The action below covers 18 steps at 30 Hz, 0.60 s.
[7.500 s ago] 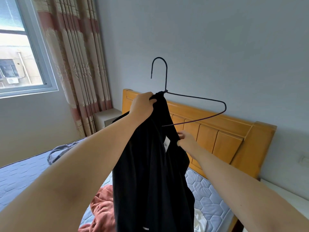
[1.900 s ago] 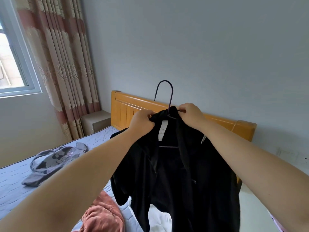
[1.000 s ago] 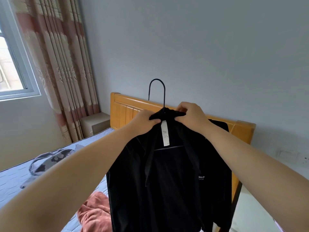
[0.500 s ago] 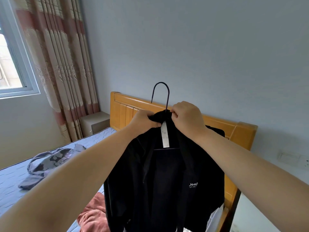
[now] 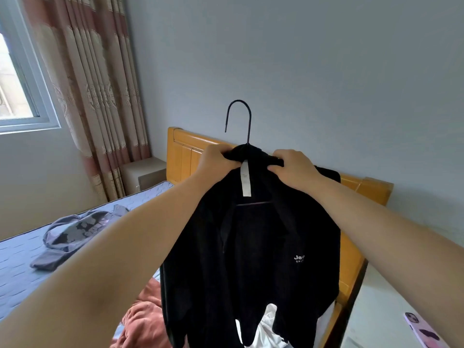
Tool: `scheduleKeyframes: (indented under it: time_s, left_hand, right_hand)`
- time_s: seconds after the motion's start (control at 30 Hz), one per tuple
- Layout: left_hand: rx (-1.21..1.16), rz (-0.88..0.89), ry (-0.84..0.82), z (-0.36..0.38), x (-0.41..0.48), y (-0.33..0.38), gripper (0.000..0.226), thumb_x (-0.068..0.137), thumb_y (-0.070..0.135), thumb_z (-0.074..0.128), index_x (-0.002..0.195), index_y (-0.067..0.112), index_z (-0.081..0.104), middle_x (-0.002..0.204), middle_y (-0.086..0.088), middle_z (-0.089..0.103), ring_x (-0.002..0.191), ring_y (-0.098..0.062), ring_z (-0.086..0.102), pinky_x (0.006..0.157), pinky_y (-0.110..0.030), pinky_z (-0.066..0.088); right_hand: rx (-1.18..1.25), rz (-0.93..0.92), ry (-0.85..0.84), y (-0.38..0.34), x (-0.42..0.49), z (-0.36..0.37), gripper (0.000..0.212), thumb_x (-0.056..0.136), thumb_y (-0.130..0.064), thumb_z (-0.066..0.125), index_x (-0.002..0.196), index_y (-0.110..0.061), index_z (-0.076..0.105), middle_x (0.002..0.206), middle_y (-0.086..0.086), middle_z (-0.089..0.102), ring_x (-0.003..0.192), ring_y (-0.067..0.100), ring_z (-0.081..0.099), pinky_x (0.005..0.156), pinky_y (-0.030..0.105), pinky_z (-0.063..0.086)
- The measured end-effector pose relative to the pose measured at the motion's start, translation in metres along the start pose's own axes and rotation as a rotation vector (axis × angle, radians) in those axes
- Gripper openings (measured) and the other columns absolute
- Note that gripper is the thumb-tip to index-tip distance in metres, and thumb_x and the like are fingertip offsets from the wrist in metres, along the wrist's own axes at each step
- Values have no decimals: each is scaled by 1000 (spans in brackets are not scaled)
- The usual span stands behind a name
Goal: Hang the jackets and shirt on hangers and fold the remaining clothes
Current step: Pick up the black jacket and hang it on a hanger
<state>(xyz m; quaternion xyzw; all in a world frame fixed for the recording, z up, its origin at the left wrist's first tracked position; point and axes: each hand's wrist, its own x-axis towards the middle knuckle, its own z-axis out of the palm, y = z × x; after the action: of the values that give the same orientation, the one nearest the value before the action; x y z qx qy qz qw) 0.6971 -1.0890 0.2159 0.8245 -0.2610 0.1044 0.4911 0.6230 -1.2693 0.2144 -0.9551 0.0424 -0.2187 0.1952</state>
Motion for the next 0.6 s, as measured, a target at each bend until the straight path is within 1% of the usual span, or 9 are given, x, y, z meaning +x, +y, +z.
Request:
scheduleKeyframes:
  time_s: [0.07,0.1,0.17,0.23,0.3,0.4,0.47,0.53,0.6]
  left_hand:
    - [51,64,61,6,-1,-1,12,87,24,68,97,24,63,83,13,60,78,-8,53,71,-20,41]
    - [92,110,73,6,0,-2,22,86,26,67,108,23,62,90,10,62,83,-9,53,75,-22,41]
    - [162,175,-4,0,6,-4,51,82,31,71,130,26,52,104,8,60,92,-9,53,82,-24,43]
    - [251,150,-163,-9,14,-7,62,81,40,71,136,27,45,115,4,60,99,-13,55,86,-27,46]
    - [463,103,-272,-13,20,-8,47,88,43,63,124,14,57,112,-3,64,91,-15,56,81,-27,45]
    - [498,35,-127,-8,24,-7,42,93,42,55,94,0,65,88,-13,65,73,-21,57,73,-35,50]
    - [416,-10,-25,-1,23,-8,37,93,40,56,88,3,63,85,-11,64,72,-22,57,74,-36,51]
    - [348,-32,18,7,22,-11,30,93,37,58,84,8,61,82,-7,62,74,-22,58,76,-38,52]
    - [297,-33,47,15,20,-14,26,93,35,58,81,12,58,81,-4,61,77,-22,60,77,-37,52]
  right_hand:
    - [5,47,150,-5,6,9,16,92,-27,60,88,-12,60,83,3,60,83,24,57,65,24,38]
    - [-7,63,229,-7,7,11,19,91,-28,61,80,-14,56,74,-1,55,75,20,54,62,24,33]
    - [6,84,364,-7,11,10,22,90,-29,62,74,-17,53,71,-5,53,72,17,52,67,25,32]
    - [22,105,457,-1,16,8,21,89,-30,63,74,-18,53,74,-4,56,78,20,55,68,27,35]
    - [51,105,489,3,20,7,21,88,-31,65,75,-18,54,76,-2,59,85,25,57,69,30,39]
    - [111,56,436,0,20,12,19,87,-31,67,90,-14,60,94,3,63,94,22,57,77,25,39]
    - [66,2,511,1,9,17,29,86,-32,68,105,-11,61,109,7,59,103,21,53,86,21,35]
    - [30,-18,651,9,-7,29,34,84,-37,68,102,-10,60,104,6,57,98,21,53,84,24,38]
    - [66,109,580,19,-23,46,46,79,-48,70,106,-13,55,102,1,55,93,15,53,79,27,45]
